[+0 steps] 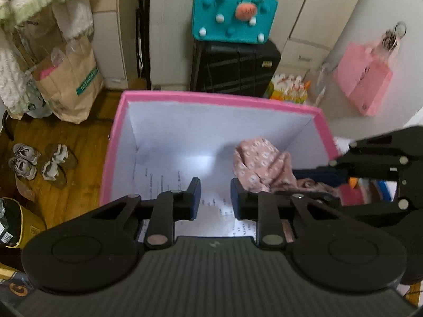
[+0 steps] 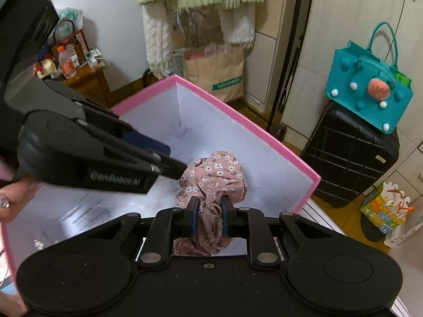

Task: Organize soft objects
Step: 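Release the scrunchie into the pink box while the left gripper releases the pouf there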

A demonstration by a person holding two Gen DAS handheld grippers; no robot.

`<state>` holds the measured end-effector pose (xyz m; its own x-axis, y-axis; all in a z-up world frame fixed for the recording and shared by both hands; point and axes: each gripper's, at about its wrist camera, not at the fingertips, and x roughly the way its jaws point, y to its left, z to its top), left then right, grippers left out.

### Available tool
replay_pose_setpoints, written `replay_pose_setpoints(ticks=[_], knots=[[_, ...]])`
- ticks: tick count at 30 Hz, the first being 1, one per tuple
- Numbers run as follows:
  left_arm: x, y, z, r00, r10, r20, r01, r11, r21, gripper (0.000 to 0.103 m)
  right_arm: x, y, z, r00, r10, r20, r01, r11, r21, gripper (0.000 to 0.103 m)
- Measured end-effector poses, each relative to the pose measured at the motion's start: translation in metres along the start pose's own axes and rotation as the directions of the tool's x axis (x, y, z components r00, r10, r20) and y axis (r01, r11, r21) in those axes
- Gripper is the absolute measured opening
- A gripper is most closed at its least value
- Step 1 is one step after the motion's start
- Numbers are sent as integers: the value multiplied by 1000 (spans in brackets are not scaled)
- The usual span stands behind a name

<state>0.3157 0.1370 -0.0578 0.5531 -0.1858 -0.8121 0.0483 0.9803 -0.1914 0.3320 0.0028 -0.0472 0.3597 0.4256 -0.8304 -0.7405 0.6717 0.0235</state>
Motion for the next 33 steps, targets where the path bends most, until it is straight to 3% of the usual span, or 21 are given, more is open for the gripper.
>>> replay_pose_setpoints(ticks=[3, 11, 13, 15, 17, 21, 30, 33], knots=[[10, -2, -1, 999, 19, -32, -19, 1000, 21, 22, 10, -1, 1, 1000, 10, -6, -10, 1000, -3, 21], [-10, 1, -6, 999, 27, 16, -28, 998, 61, 22, 23, -5, 3, 999, 38, -13, -38, 999, -9, 21], [-13, 0, -7, 999, 36, 20, -38, 997, 73, 22, 27, -2, 5, 999, 46, -11, -47, 998, -34, 24], [-15, -1, -9, 999, 42, 29, -45, 996, 83, 23, 29, 3, 5, 1000, 11, 6, -11, 997, -77, 35], [-18, -2, -10, 998, 49, 45, -53, 994, 97, 26, 25, 7, 4, 999, -26, 27, 29, 994, -109, 35], [-25, -8, -15, 995, 86, 50, -92, 986, 141, 45, 0, 9, -5, 998, -26, 57, 32, 993, -114, 36], [-53, -14, -26, 997, 65, 36, -69, 985, 157, 63, -78, -1, -36, 992, 21, 127, -19, 1000, -20, 40], [-61, -20, -31, 998, 61, 23, -64, 983, 170, 64, -99, 0, -47, 989, 35, 141, -36, 999, 6, 43]])
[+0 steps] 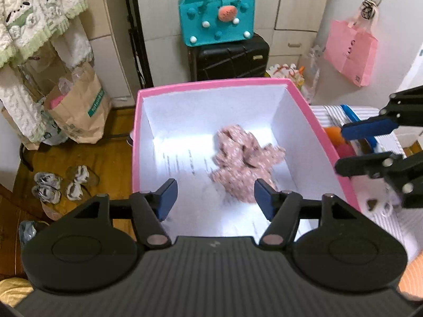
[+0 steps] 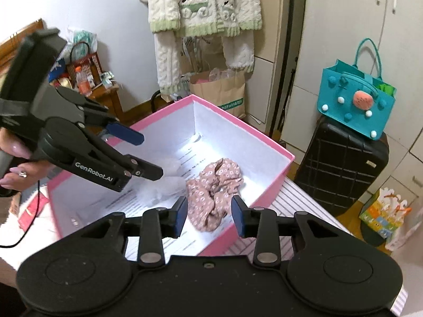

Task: Organize soft objects
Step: 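Release the scrunchie into the pink box while the left gripper releases the pouf there, then move the right gripper to the lilac plush and close on it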

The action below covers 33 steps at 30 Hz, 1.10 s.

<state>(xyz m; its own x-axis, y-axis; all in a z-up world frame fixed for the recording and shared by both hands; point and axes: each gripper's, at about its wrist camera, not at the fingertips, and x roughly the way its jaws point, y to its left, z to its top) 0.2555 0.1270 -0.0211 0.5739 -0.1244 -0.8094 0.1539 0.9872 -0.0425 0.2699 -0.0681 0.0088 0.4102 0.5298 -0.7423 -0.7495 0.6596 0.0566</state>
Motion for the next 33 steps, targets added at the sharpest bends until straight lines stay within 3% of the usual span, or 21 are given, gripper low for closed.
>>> replay_pose_setpoints(ticks=[6, 17, 21, 33], knots=[[-18, -11, -9, 999, -33, -37, 33, 999, 7, 66, -28, 11, -10, 1000, 16, 7, -16, 999, 30, 49], [-66, -38, -28, 1000, -27, -6, 28, 998, 56, 77, -77, 33, -30, 999, 10, 46, -11, 1000, 24, 63], [-83, -51, -37, 1000, -27, -2, 28, 996, 85, 84, -92, 38, -39, 999, 0, 49, -1, 1000, 29, 66], [-115, -92, -61, 999, -44, -19, 47, 987, 152, 92, -132, 49, -80, 998, 14, 63, -15, 1000, 27, 69]])
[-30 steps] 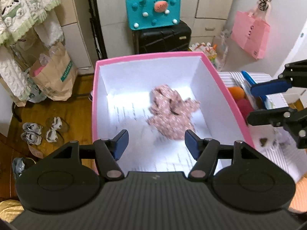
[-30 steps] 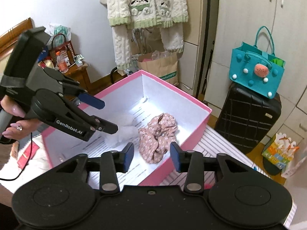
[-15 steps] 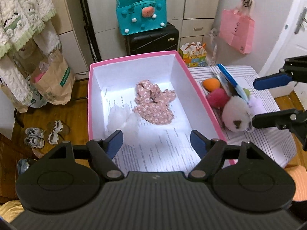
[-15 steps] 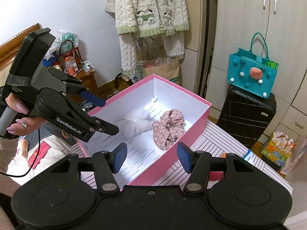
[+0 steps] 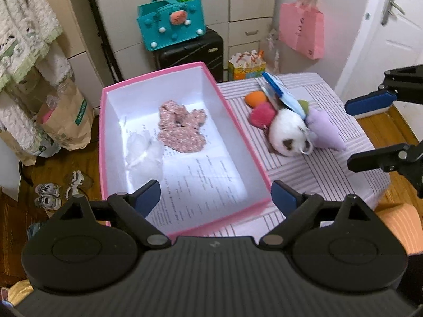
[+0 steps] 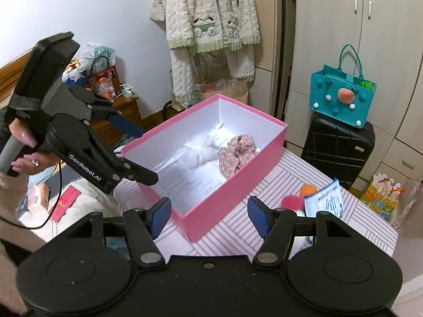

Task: Organize soft objects
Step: 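Move the right gripper to the lilac plush and close on it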

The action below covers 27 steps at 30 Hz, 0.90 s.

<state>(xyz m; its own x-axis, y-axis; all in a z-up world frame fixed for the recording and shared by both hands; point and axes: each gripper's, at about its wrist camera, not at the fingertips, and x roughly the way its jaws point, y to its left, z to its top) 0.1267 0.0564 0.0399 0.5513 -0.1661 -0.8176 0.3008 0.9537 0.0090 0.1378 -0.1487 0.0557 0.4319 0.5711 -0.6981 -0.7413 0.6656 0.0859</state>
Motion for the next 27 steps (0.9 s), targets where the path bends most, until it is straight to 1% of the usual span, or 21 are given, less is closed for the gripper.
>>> replay_pose_setpoints(ticks=[11, 15, 20, 25, 27], knots=[[4, -57, -9, 999, -31, -44, 36, 992, 120, 92, -21, -3, -52, 1000, -16, -14, 17, 1000, 12, 70], [8, -73, -11, 996, -90, -25, 92, 984, 152, 92, -23, -11, -70, 1000, -13, -25, 14, 999, 29, 70], [20, -89, -10, 990, -139, -26, 141, 977, 162, 92, -20, -20, -88, 998, -41, -38, 43, 998, 35, 73], [34, -94, -5, 986, -165, -34, 168, 978, 123, 92, -14, -37, -103, 997, -65, -40, 68, 996, 57, 74], [38, -96, -3, 985, -173, -22, 175, 978, 118, 92, -11, -44, -109, 997, -68, -43, 71, 995, 68, 74]])
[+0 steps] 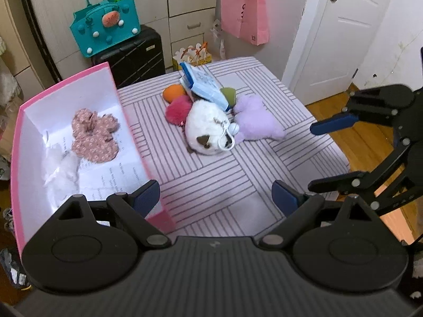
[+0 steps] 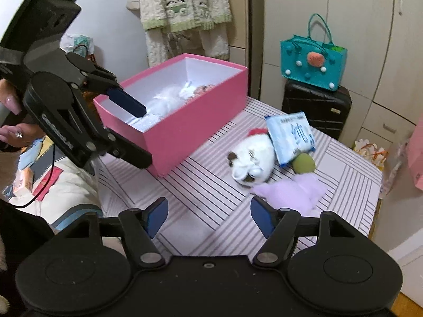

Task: Organize soft objects
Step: 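Move the right gripper to the lilac plush and close on it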

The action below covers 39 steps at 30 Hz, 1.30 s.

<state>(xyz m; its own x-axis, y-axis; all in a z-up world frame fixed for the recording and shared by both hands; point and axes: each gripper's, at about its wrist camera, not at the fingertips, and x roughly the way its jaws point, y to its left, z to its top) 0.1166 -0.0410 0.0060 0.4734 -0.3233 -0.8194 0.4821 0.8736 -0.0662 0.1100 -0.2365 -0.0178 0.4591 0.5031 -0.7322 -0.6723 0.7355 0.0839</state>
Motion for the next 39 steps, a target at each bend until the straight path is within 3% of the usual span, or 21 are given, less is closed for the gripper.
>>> replay_pose_setpoints(ticks=[11, 16, 21, 35, 38, 39], knots=[[33, -34, 13, 995, -63, 77, 58, 996, 69, 88, 25, -45, -33, 996, -81, 37, 80, 996, 31, 74], [61, -52, 22, 987, -106, 120, 91, 988, 124, 74, 48, -61, -49, 988, -125, 88, 123, 992, 28, 74], [94, -53, 37, 980, -168, 110, 154, 980, 125, 61, 75, -70, -59, 979, -187, 80, 187, 982, 9, 74], [155, -57, 62, 996, -80, 23, 77, 991, 110, 61, 104, -91, -62, 982, -160, 97, 160, 987, 14, 74], [163, -56, 64, 997, -77, -13, 78, 994, 77, 61, 102, -95, -66, 983, -152, 103, 149, 988, 37, 68], [165, -55, 65, 996, -81, -25, 83, 994, 68, 61, 100, -95, -67, 983, -147, 110, 145, 989, 28, 54]])
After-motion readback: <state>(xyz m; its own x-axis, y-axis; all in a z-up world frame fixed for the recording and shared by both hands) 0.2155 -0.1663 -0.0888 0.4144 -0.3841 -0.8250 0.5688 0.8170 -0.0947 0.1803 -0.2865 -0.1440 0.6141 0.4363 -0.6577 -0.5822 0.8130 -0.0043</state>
